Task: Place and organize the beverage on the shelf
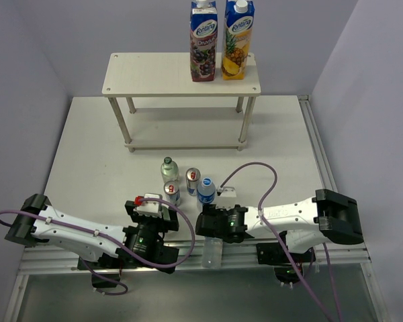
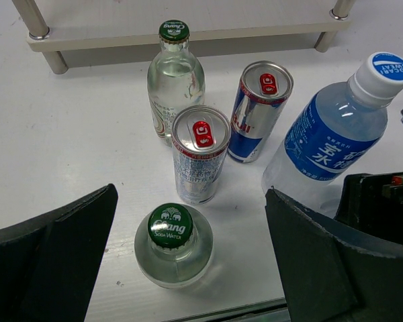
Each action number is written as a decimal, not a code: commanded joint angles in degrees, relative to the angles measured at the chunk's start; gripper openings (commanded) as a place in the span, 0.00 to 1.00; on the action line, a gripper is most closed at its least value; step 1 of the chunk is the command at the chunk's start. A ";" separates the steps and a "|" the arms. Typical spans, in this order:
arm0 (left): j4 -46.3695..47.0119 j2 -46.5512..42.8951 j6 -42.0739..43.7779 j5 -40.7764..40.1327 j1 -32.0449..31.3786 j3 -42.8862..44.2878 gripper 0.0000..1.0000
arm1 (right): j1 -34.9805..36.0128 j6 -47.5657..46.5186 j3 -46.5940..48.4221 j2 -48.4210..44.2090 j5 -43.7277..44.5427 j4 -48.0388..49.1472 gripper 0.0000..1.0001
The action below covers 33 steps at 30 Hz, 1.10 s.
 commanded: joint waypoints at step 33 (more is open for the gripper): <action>-2.09 -0.73 0.33 -0.99 -0.31 1.64 0.99 | 5.27 -25.23 18.81 -24.36 68.47 -7.24 0.00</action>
